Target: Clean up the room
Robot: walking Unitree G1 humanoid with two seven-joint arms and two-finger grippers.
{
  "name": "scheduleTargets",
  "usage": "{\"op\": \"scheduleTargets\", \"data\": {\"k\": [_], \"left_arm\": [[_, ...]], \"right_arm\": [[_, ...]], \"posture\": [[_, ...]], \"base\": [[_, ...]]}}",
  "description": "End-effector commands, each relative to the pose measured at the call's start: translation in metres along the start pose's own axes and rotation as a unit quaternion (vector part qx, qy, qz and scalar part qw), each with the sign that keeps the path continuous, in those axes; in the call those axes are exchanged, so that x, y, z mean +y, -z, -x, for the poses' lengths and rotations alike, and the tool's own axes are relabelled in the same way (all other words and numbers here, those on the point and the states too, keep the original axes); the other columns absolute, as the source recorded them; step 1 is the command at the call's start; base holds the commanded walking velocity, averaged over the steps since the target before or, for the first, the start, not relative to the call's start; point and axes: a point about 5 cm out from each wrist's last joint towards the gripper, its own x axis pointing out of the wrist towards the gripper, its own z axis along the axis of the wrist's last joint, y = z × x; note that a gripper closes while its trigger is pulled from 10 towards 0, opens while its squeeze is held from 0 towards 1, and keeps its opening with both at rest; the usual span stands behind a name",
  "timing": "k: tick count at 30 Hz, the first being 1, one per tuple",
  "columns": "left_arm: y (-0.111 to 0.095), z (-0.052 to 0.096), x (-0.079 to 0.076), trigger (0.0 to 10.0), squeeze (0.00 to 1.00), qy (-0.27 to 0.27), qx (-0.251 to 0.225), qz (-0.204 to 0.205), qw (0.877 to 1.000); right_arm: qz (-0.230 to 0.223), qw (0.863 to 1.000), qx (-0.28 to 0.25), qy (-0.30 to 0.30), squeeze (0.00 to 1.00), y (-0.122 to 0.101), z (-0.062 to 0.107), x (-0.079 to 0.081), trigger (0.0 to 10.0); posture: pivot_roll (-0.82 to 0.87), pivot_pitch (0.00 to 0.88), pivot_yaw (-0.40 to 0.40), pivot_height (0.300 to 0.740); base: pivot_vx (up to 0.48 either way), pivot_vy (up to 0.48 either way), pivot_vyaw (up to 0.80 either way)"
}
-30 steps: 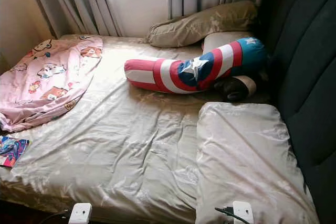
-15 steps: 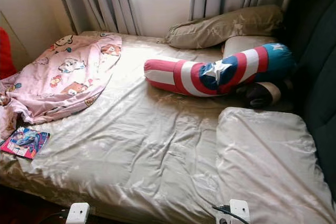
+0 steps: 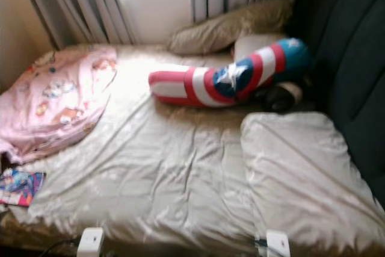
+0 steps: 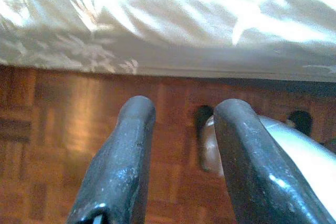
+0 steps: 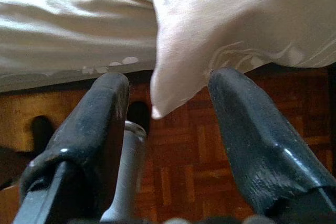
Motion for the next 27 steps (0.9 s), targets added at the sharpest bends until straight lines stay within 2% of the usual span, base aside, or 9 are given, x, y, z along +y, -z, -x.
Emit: {"op": "scheduleTargets", "data": {"k": [1, 19, 27], "left_arm": [[0.0041, 0.0019, 0.0092, 10.0, 0.00, -0.011, 0.011, -0.006, 1.000], [0.0030, 0.0018, 0.0103, 10.0, 0.00, -0.012, 0.011, -0.003, 1.000], [0.0029, 0.0018, 0.0101, 10.0, 0.00, -0.011, 0.011, -0.003, 1.000]], "right_arm": [[-0.008, 1.000, -0.004, -0.012, 0.00, -0.0033, -0.0011, 0.0094, 10.0], [-0.006, 1.000, -0.006, -0.014, 0.00, -0.0050, -0.0014, 0.0108, 10.0], [-0.006, 1.000, -0.006, -0.015, 0.00, -0.0053, -0.0015, 0.0112, 10.0]], "posture": [[0.02, 0.000, 0.050, 0.740], [0.02, 0.001, 0.050, 0.740], [0.02, 0.002, 0.049, 0.740]], "base": [[0.000, 0.349, 0.00], [0.000, 0.349, 0.00], [0.000, 0.480, 0.00]]}}
